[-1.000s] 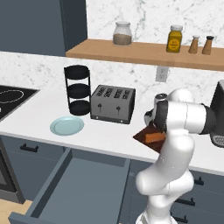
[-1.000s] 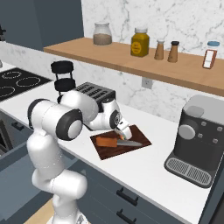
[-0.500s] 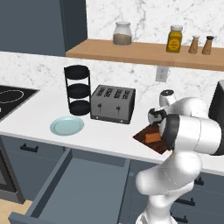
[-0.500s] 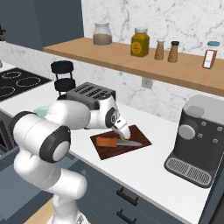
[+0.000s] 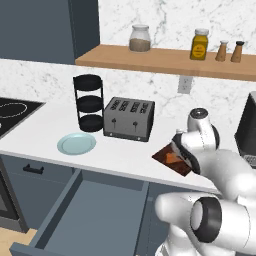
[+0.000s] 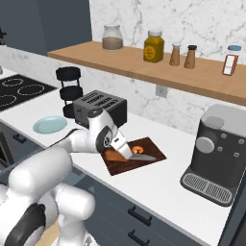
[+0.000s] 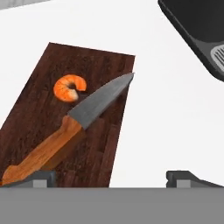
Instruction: Pick up the knife from the drawer and place it on the cutting board. Then place the meat from the plate to the cutting board.
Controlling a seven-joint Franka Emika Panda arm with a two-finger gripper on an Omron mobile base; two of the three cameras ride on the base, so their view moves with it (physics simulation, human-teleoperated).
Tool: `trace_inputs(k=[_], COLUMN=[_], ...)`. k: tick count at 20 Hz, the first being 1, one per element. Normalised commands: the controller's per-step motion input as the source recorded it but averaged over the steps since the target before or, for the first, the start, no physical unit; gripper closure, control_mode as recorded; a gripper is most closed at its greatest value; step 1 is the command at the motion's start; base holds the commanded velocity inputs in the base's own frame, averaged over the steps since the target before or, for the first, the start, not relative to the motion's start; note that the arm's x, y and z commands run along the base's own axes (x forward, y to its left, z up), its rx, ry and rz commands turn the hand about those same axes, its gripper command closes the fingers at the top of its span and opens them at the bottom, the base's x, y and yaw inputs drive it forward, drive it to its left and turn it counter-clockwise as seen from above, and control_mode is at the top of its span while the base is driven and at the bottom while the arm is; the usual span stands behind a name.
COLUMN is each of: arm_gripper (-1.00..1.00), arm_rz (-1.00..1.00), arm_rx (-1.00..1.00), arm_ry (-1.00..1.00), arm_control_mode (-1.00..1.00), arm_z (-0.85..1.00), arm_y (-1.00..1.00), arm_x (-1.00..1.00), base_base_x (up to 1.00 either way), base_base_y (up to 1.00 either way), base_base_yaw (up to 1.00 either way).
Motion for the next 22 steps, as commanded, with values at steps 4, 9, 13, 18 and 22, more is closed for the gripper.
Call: trace_inputs(k=[4, 9, 13, 18, 22], arm_gripper=[-1.0, -1.0, -1.0, -1.0, -1.0], arm_rz=[0.04, 0.05, 0.05, 0.04, 0.07], arm_rx=[-0.07, -0.05, -0.01, -0.01, -0.02], arm_ry=[-0.25, -0.23, -0.19, -0.15, -0.06], arm_control_mode=[-1.0, -1.0, -1.0, -1.0, -1.0], arm_z=[0.73, 0.74, 0.83, 0.88, 0.35], arm_y=[0.5, 0.35, 0.29, 0.33, 0.23], arm_x=[-0.71, -0.69, -0.58, -0.47, -0.26], base_base_x=[0.0, 0.0, 0.0, 0.0, 0.0], base_base_y=[0.0, 0.0, 0.0, 0.0, 0.0], base_base_yaw=[0.0, 0.0, 0.0, 0.0, 0.0])
